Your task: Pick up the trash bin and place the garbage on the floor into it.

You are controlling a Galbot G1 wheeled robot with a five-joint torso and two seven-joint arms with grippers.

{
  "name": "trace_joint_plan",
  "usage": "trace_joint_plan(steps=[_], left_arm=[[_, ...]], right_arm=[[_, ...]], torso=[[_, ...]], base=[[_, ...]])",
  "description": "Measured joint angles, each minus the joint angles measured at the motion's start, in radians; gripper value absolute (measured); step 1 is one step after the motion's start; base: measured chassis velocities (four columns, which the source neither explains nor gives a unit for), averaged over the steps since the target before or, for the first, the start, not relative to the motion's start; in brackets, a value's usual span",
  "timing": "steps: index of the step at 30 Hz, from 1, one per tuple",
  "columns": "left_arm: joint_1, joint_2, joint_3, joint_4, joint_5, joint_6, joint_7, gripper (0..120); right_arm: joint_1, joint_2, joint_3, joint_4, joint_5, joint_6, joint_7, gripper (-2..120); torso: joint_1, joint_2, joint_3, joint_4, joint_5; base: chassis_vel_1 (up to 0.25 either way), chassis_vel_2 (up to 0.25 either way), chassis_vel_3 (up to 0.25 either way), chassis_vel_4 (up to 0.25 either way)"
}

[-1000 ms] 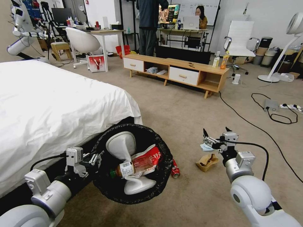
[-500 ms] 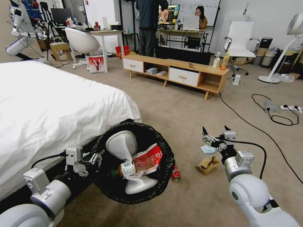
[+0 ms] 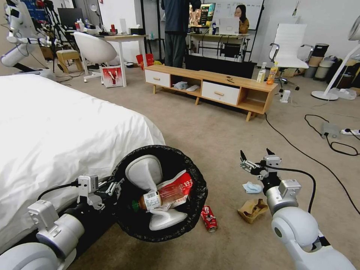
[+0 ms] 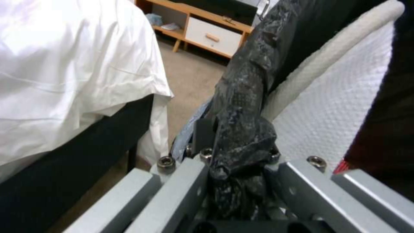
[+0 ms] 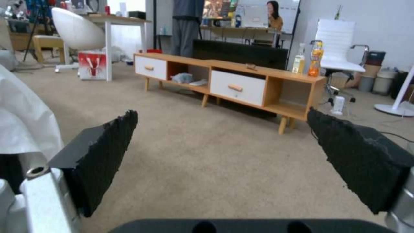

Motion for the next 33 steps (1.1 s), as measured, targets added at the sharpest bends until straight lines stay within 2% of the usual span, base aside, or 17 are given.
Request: trace_joint_plan(steps=[13,17,24,33], left_arm=[[0.009,0.001,-0.009,-0.017,-0.004,0.002,0.0,2],[0.009,0.002,-0.012,-0.025,-0.009,0.004,0.0,2],[0.009,0.004,-0.041,-0.037,-0.029,0.008,-0.001,2],[-0.002,0.009,-0.057,-0.044,-0.052,0.016,-0.003,2]], right_arm=[[-0.001,0.002,-0.003,0.004,0.0,-0.019,-0.004,100],[0.001,-0.004,-0.011,0.0,0.01,-0.051,-0.003,100],[0.009,-0.007,-0.053,-0.042,0.086,-0.166,-0.041,100],[0.032,0.017,-0.125,-0.127,0.094,-0.194,-0.099,100]], torso=[[0.0,0.0,0.0,0.0,0.0],[0.0,0.0,0.0,-0.0001,0.0],[0.0,0.0,0.0,0.0,0.0001],[0.0,0.0,0.0,0.0001,0.0]], base=[[0.005,-0.002,-0.002,0.002],[0.0,0.0,0.0,0.0],[0.0,0.0,0.0,0.0],[0.0,0.0,0.0,0.0]])
